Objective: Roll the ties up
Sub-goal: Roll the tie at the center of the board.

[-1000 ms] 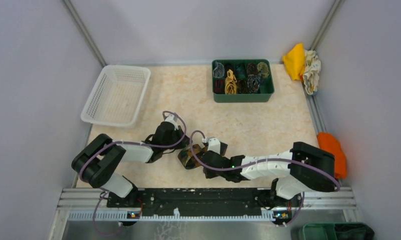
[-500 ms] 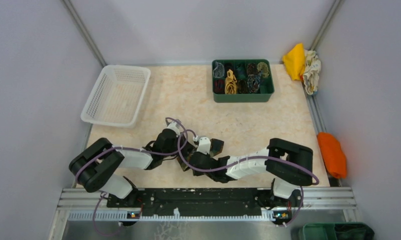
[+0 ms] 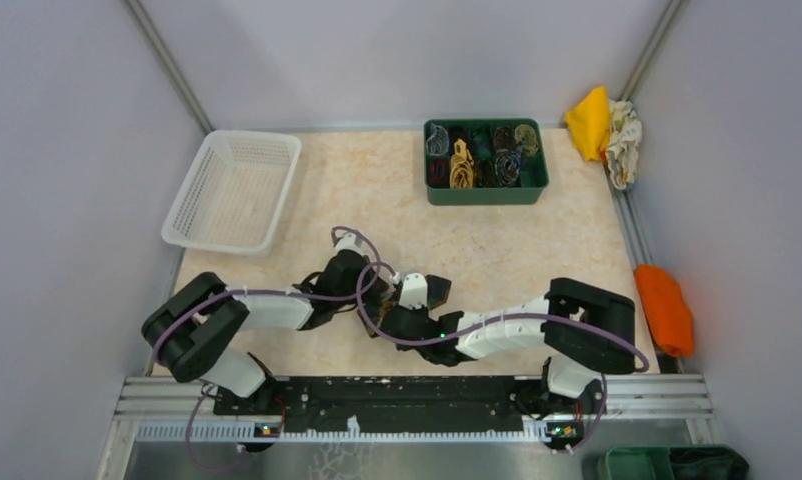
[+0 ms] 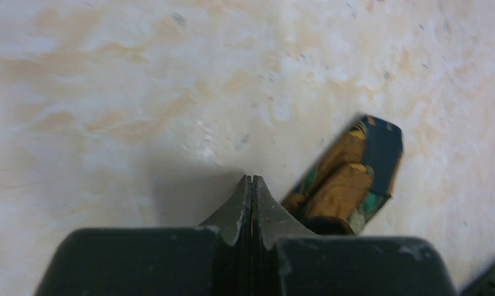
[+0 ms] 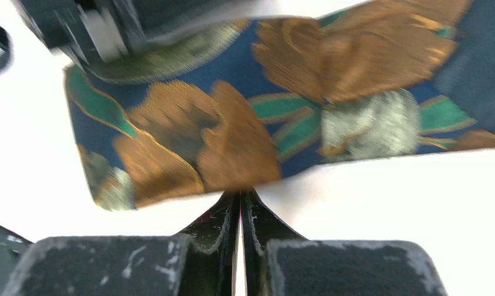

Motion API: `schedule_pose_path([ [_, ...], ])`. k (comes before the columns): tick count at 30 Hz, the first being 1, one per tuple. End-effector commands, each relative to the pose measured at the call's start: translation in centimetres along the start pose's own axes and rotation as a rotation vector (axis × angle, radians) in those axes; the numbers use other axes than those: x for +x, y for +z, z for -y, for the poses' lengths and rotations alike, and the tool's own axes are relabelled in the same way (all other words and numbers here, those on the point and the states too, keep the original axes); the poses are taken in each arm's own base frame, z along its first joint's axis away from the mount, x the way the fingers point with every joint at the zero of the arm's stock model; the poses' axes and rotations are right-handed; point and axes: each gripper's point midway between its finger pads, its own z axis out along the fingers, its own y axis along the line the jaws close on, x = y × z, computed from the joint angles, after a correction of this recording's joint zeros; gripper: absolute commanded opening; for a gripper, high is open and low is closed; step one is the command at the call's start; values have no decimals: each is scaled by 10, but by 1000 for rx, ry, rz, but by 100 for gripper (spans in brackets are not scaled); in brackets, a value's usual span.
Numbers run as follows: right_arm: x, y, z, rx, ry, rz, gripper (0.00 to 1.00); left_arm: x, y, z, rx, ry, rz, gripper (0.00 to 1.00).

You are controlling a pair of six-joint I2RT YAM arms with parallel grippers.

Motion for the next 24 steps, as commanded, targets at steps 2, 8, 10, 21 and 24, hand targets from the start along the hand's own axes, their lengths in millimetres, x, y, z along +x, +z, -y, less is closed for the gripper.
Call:
schedule_pose_path([
  [2,-18,-39,39,150,-128,54,5,-32,-14,-41,-296,-19,105,0],
  [8,-54,-78,31,158,-196,126,12,-106,-90,-34,-345,-177,402,0],
  [10,-61,-82,21,168,-255,131,17,-122,-126,-37,-346,-245,490,0],
  [21,-75,-56,-67,260,-665,175,70,-159,-266,-58,-249,-404,791,0],
  [24,-69,-40,-77,267,-714,169,76,-157,-273,-64,-290,-399,777,0],
])
